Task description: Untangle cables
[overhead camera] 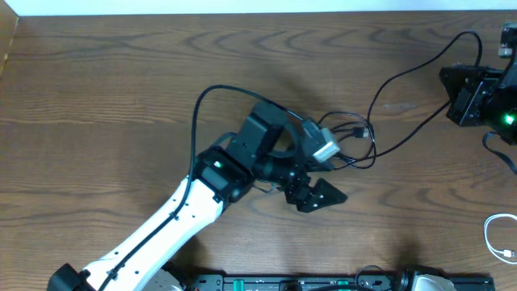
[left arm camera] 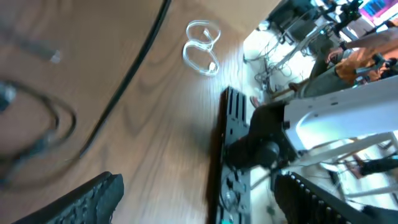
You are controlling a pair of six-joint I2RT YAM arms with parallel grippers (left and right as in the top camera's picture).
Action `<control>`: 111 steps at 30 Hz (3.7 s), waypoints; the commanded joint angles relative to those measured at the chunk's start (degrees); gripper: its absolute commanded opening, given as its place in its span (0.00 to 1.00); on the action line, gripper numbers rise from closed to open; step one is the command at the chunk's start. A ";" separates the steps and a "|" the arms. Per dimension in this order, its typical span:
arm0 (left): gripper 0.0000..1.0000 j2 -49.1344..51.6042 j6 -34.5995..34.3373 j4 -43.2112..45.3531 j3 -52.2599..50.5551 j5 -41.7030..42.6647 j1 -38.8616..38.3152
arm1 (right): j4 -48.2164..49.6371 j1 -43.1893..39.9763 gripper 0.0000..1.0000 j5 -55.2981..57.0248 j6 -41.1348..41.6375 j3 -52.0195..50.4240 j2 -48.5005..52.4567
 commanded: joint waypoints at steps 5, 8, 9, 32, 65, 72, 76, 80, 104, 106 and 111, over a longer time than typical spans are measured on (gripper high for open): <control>0.83 3.69 0.76 8.11 -0.31 -8.11 -1.90 | -1.60 0.24 0.01 -6.34 0.98 0.85 -0.09; 0.83 6.54 0.79 12.68 -0.31 -8.76 -1.88 | -1.97 0.26 0.01 -7.45 0.96 0.85 -0.09; 0.83 7.63 0.70 14.27 -0.31 -8.68 -1.90 | -1.99 0.24 0.01 -7.54 0.96 0.85 -0.09; 0.08 18.27 -7.02 23.93 -0.31 -6.54 -3.34 | -4.22 0.24 0.01 9.92 0.83 0.83 -0.09; 0.08 -16.72 -6.99 5.20 -0.28 -7.17 16.41 | -18.56 0.44 0.99 -10.10 -34.14 0.50 9.77; 0.08 -16.50 -6.99 5.22 -0.28 -7.17 16.41 | -24.72 2.38 0.99 -20.55 -53.51 0.48 9.77; 0.08 -16.50 -7.02 5.22 -0.28 -7.15 16.41 | -26.88 4.15 0.99 -22.36 -61.66 -0.39 9.77; 0.08 -16.50 -7.04 5.20 -0.28 -5.77 16.41 | -26.49 7.82 0.99 -23.12 -69.00 -3.52 9.79; 0.08 -17.86 -13.75 6.34 0.33 -1.97 16.44 | 6.32 18.88 0.97 -33.53 -63.19 -27.89 10.71; 0.08 -17.99 -13.75 6.40 0.33 -0.90 16.44 | 9.18 19.85 0.96 -33.57 -61.13 -28.13 11.98; 0.07 -18.43 -13.73 6.36 0.33 -0.52 16.46 | 12.90 21.51 0.70 -33.42 -58.60 -28.13 15.15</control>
